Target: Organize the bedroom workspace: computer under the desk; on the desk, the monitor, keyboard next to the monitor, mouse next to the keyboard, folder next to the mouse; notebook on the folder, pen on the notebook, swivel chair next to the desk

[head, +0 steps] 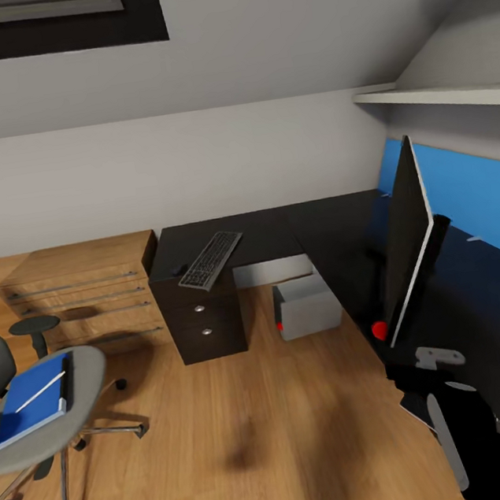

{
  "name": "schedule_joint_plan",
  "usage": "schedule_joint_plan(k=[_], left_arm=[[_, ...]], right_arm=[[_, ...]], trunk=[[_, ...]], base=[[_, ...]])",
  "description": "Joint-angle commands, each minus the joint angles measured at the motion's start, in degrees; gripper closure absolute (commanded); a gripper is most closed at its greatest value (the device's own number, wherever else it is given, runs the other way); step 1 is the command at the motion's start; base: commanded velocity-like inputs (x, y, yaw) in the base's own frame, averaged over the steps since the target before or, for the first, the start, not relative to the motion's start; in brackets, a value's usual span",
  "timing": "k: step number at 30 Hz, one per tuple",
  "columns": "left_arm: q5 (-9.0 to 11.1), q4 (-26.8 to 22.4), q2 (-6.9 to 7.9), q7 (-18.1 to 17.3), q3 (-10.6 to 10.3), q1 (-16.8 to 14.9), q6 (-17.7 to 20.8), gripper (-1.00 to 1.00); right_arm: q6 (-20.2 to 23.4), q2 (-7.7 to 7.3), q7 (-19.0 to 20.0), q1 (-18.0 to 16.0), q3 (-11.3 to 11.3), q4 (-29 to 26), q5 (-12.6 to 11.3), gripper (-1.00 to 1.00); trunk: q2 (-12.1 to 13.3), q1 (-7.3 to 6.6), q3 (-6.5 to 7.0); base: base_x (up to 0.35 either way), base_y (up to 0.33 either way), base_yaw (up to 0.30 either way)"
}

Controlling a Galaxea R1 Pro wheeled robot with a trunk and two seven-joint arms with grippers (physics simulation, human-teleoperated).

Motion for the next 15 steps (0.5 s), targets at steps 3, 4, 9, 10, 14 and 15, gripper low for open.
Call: schedule_joint_plan(k=[3, 4, 9, 10, 14, 15], left_arm=[[0.57, 0.06, 0.02, -0.49, 0.07, -0.04, -0.13, -1.0], [0.57, 0.06, 0.0, -0.47, 0.07, -0.04, -0.11, -1.0], [0.52, 0.06, -0.05, -0.49, 0.11, -0.04, -0.11, -1.0], [0.51, 0.06, -0.05, -0.5, 0.12, -0.04, -0.1, -1.0], [0.54, 0.06, -0.06, -0.5, 0.14, -0.04, -0.1, -1.0], [0.55, 0.06, -0.06, -0.5, 0.14, -0.04, -0.11, -1.0]], right_arm=[[0.82, -0.46, 0.24, -0.04, -1.18, -0.04, 0.23, -1.0], [0.86, -0.51, 0.26, -0.04, -1.29, -0.06, 0.21, -1.0], [0.63, -0.71, 0.38, -0.03, -1.69, -0.06, 0.17, -1.0], [0.6, -0.78, 0.39, -0.03, -1.74, -0.06, 0.17, -1.0], [0.53, -1.28, 0.43, -0.03, -2.44, 0.03, 0.17, -1.0], [0.5, -1.34, 0.45, -0.03, -2.61, 0.07, 0.17, -1.0]], trunk=[[-0.03, -0.02, -0.05], [-0.03, -0.02, -0.05], [-0.03, -0.02, -0.05], [-0.03, -0.02, -0.05], [-0.03, -0.02, -0.05], [-0.03, -0.02, -0.05]], base=[[-0.181, -0.212, 0.0], [-0.141, -0.216, 0.0], [-0.067, -0.218, 0.0], [-0.025, -0.217, 0.0], [-0.013, -0.168, 0.0], [-0.006, -0.093, 0.0]])
